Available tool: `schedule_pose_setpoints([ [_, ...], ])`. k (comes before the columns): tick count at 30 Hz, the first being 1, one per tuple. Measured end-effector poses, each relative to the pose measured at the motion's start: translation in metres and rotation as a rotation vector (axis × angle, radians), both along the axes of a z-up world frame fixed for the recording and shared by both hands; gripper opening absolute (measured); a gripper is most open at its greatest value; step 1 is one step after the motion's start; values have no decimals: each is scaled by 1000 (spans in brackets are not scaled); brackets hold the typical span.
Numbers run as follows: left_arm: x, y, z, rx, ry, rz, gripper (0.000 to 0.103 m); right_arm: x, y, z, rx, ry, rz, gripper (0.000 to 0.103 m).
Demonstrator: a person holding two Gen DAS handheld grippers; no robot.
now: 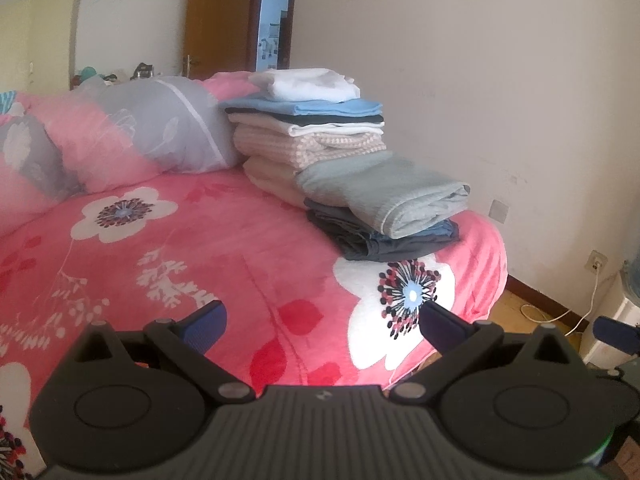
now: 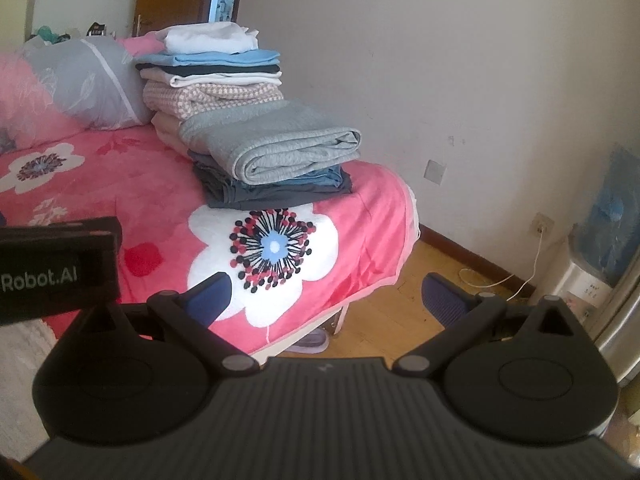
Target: Fold clothes
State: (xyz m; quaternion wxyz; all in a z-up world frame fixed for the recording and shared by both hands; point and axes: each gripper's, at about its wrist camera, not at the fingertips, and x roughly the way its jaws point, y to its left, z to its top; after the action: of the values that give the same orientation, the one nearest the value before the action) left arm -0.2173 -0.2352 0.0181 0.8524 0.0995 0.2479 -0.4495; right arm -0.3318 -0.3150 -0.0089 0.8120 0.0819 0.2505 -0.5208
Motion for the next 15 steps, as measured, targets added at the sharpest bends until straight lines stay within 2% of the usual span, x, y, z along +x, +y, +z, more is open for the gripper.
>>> schedule_pose_setpoints([
  [15, 10, 3, -1, -15, 18, 42, 103, 10, 4, -1, 13, -6, 14, 102],
])
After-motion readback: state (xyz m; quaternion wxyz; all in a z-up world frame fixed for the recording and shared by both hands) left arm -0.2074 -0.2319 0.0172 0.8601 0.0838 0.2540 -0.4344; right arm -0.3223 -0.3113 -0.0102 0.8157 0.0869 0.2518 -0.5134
